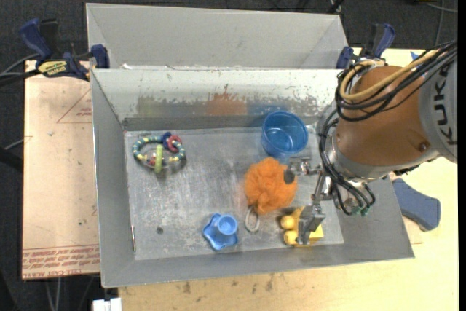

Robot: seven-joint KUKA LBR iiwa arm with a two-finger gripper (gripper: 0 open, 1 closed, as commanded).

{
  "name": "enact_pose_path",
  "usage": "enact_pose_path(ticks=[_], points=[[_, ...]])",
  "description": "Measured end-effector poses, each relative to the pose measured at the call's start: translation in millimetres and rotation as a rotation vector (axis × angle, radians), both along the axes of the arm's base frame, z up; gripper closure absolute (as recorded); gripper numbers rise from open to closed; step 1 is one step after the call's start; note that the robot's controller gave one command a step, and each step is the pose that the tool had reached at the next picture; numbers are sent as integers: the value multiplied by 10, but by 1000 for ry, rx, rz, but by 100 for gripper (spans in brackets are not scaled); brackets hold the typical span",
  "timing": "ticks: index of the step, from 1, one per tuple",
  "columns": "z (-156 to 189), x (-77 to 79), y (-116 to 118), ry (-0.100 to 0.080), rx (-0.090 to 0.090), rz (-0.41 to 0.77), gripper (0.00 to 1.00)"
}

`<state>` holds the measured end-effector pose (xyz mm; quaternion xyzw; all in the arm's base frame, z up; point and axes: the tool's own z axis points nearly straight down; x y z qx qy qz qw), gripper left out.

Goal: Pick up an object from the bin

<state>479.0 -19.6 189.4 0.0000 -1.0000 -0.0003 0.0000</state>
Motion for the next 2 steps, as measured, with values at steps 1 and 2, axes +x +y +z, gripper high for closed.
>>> enact_pose_path(ticks=[1,2], points=[[-457,28,-194,-4,0,110,0],[-549,37,-375,0,0,431,0]])
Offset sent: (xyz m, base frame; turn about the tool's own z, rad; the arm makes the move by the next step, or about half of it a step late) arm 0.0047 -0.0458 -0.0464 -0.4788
